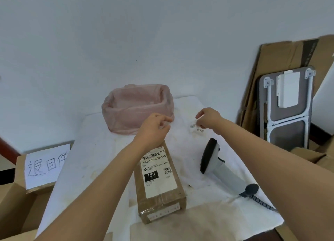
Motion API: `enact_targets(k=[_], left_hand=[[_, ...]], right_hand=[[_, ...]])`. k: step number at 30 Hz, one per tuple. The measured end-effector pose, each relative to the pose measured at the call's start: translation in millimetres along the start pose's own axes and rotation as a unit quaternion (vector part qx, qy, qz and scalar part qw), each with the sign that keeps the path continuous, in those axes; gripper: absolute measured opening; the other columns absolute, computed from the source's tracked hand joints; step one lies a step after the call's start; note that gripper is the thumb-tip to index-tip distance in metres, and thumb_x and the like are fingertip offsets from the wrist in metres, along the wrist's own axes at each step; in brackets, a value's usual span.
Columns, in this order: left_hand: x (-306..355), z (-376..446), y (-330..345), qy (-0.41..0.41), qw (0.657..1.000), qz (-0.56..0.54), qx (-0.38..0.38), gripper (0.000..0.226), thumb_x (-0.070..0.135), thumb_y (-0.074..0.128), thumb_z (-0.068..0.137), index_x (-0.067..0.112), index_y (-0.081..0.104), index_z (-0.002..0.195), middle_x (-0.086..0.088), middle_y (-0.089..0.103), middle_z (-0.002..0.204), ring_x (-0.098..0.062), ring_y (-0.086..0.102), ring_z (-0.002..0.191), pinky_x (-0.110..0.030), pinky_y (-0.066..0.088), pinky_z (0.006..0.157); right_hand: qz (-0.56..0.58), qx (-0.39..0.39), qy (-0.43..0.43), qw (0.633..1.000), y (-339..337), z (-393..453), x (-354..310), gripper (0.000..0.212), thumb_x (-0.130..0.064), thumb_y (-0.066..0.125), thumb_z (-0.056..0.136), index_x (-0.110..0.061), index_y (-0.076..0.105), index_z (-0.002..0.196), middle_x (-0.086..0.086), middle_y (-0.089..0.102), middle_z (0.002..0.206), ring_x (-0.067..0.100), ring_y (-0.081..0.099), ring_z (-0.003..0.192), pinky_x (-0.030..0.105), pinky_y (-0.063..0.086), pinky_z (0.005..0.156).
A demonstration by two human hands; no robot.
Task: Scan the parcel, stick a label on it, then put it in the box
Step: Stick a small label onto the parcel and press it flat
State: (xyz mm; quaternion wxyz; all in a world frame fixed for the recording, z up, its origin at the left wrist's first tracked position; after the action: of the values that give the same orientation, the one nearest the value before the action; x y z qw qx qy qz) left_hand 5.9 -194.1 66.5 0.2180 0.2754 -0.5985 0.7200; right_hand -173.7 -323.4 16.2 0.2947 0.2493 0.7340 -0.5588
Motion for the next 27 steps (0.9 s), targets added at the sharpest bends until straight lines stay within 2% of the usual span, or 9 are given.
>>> enact_targets(k=[3, 5, 8, 11, 13, 16, 19, 24, 27], left_hand=[[4.5, -17.9, -9.9, -0.009, 0.996, -0.088, 0.018, 0.024, 0.023, 0.058, 0.095, 0.028, 0.069, 0.116, 0.010, 0.067, 0.111, -0.006, 0.062, 0.097, -0.021, 0.049, 0.078], [1.2, -32.7, -20.2, -0.021, 0.989, -0.137, 0.042, 0.023, 0.024, 0.060, 0.094, 0.032, 0.070, 0.113, 0.013, 0.069, 0.104, -0.003, 0.063, 0.094, -0.022, 0.051, 0.078], [-13.9, -56.7, -31.5, -0.066, 0.969, -0.229, 0.067, 0.023, 0.026, 0.063, 0.093, 0.029, 0.068, 0.115, 0.008, 0.071, 0.103, -0.004, 0.065, 0.091, -0.024, 0.054, 0.080], [-32.0, -82.3, -28.7, -0.129, 0.940, -0.312, 0.052, 0.021, 0.026, 0.067, 0.092, 0.023, 0.070, 0.112, 0.001, 0.074, 0.101, -0.012, 0.068, 0.091, -0.023, 0.054, 0.076], [-37.5, -98.8, -24.3, -0.142, 0.933, -0.329, 0.040, 0.020, 0.030, 0.066, 0.092, 0.022, 0.073, 0.108, 0.001, 0.076, 0.100, -0.011, 0.068, 0.090, -0.024, 0.053, 0.078], [-40.8, -118.6, -17.6, -0.151, 0.933, -0.325, 0.021, 0.022, 0.036, 0.068, 0.089, 0.020, 0.076, 0.101, 0.002, 0.077, 0.095, -0.008, 0.067, 0.084, -0.024, 0.053, 0.079], [-42.5, -131.2, -17.7, -0.147, 0.924, -0.352, 0.031, 0.013, 0.023, 0.072, 0.088, 0.013, 0.075, 0.096, -0.001, 0.075, 0.084, -0.010, 0.064, 0.077, -0.019, 0.053, 0.074], [-43.6, -147.2, -24.7, -0.142, 0.913, -0.377, 0.057, 0.012, 0.018, 0.071, 0.088, 0.008, 0.075, 0.095, -0.006, 0.077, 0.089, -0.010, 0.066, 0.076, -0.020, 0.056, 0.077], [-43.0, -153.5, -32.5, -0.132, 0.920, -0.358, 0.092, 0.009, 0.019, 0.072, 0.088, 0.012, 0.075, 0.092, -0.008, 0.077, 0.092, -0.011, 0.068, 0.076, -0.025, 0.056, 0.083]], right_hand=[[0.116, 0.006, -0.050, 0.992, 4.3, -35.0, -28.2, 0.022, -0.002, 0.062, 0.080, -0.011, 0.063, 0.100, 0.010, 0.066, 0.098, 0.021, 0.061, 0.072, 0.037, 0.056, 0.079], [0.156, 0.006, -0.091, 0.984, 11.8, -59.7, -44.6, 0.023, -0.006, 0.064, 0.080, -0.014, 0.066, 0.101, 0.008, 0.070, 0.095, 0.018, 0.062, 0.073, 0.036, 0.056, 0.077], [0.203, 0.005, -0.128, 0.971, 26.7, -97.7, -56.6, 0.019, -0.008, 0.065, 0.082, -0.013, 0.067, 0.101, 0.008, 0.070, 0.091, 0.017, 0.065, 0.076, 0.034, 0.059, 0.078], [0.241, -0.002, -0.137, 0.961, 39.3, -128.9, -56.8, 0.019, -0.008, 0.064, 0.085, -0.011, 0.066, 0.104, 0.011, 0.069, 0.097, 0.016, 0.066, 0.076, 0.020, 0.058, 0.067], [0.252, -0.011, -0.137, 0.958, 46.1, -145.2, -56.1, 0.019, -0.008, 0.064, 0.086, -0.011, 0.066, 0.105, 0.007, 0.068, 0.093, 0.013, 0.066, 0.071, 0.018, 0.057, 0.066], [0.263, -0.031, -0.141, 0.954, 56.8, -166.5, -56.0, 0.019, -0.009, 0.065, 0.086, -0.012, 0.066, 0.104, 0.000, 0.066, 0.086, 0.011, 0.065, 0.071, 0.025, 0.058, 0.074], [0.297, -0.052, -0.139, 0.943, 66.5, -183.5, -53.4, 0.017, -0.007, 0.066, 0.086, -0.012, 0.067, 0.102, 0.003, 0.066, 0.086, 0.012, 0.063, 0.075, 0.023, 0.055, 0.071], [0.415, -0.096, -0.099, 0.899, 76.1, -200.8, -42.3, 0.009, -0.011, 0.064, 0.091, -0.012, 0.068, 0.099, 0.001, 0.071, 0.083, 0.010, 0.066, 0.073, 0.020, 0.055, 0.070], [0.437, -0.113, -0.070, 0.889, 84.4, -207.4, -32.5, 0.016, -0.020, 0.062, 0.094, -0.009, 0.070, 0.101, -0.001, 0.072, 0.080, 0.010, 0.068, 0.075, 0.020, 0.055, 0.070]])
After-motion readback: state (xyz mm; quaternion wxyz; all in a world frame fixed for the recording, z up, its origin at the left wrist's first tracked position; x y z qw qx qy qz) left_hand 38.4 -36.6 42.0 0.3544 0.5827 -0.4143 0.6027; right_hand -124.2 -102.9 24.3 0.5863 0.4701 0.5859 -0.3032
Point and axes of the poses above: each hand's wrist, its own z-axis towards the middle knuckle, its own y-axis out of the palm, x = y × z, the point moved 9 cm from there along z, towards the middle knuckle
